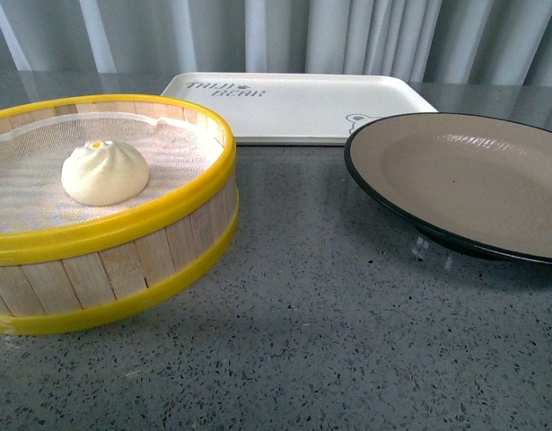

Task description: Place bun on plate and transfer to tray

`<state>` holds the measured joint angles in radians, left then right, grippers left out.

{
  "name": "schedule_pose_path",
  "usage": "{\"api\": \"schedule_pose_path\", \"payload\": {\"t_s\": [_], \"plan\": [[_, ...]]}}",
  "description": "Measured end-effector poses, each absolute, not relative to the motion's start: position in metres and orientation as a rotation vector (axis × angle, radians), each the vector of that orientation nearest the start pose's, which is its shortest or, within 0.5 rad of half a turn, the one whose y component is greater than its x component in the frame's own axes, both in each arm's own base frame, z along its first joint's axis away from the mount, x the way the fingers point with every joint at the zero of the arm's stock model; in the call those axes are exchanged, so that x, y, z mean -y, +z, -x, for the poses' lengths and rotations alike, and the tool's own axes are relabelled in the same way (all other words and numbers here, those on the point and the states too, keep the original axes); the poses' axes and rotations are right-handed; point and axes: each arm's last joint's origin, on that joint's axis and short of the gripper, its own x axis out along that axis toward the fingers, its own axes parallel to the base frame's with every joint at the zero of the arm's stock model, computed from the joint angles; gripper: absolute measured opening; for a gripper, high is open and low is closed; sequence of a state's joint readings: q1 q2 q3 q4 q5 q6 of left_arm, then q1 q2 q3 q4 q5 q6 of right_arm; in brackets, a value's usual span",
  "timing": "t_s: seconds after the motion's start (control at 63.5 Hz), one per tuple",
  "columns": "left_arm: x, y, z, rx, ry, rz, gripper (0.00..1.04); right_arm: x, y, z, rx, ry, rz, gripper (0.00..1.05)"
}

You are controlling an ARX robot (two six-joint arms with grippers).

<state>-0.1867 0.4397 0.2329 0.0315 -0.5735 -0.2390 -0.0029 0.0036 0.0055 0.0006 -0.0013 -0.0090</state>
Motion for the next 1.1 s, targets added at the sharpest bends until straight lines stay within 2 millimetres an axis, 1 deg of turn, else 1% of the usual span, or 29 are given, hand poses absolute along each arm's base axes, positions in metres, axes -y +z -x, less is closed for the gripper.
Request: {"api": "schedule_pose_path", "payload": {"t_s": [0.063,0.126,0.189,0.315,0.393,0.441,0.582,0.74,0.897,0.976,1.101], "plan": [[0.01,0.211,-0.131,-0.108,0.422,0.173,0.98,0.0,0.165,-0.098,0.002,-0.002,0.009,0.96],[0.013,0.211,-0.139,-0.142,0.412,0.185,0.98,0.0,0.165,-0.098,0.002,-0.002,0.009,0.96],[0.018,0.217,-0.146,-0.145,0.385,0.203,0.98,0.0,0.165,-0.098,0.002,-0.002,0.009,0.96],[0.034,0.234,-0.165,-0.181,0.254,0.22,0.98,0.0,0.165,-0.098,0.002,-0.002,0.009,0.96],[0.051,0.251,-0.181,-0.228,0.161,0.181,0.98,0.0,0.165,-0.098,0.002,-0.002,0.009,0.96],[0.058,0.258,-0.19,-0.249,0.133,0.148,0.98,0.0,0.165,-0.098,0.002,-0.002,0.009,0.96],[0.075,0.272,-0.214,-0.325,0.01,0.098,0.98,0.0,0.165,-0.098,0.002,-0.002,0.009,0.96],[0.089,0.283,-0.238,-0.355,-0.062,0.057,0.98,0.0,0.165,-0.098,0.002,-0.002,0.009,0.96],[0.102,0.283,-0.255,-0.39,-0.094,0.0,0.98,0.0,0.165,-0.098,0.002,-0.002,0.009,0.96],[0.108,0.278,-0.261,-0.43,-0.11,-0.025,0.98,0.0,0.165,-0.098,0.002,-0.002,0.009,0.96],[0.112,0.268,-0.268,-0.49,-0.114,-0.051,0.98,0.0,0.165,-0.098,0.002,-0.002,0.009,0.96]]}}
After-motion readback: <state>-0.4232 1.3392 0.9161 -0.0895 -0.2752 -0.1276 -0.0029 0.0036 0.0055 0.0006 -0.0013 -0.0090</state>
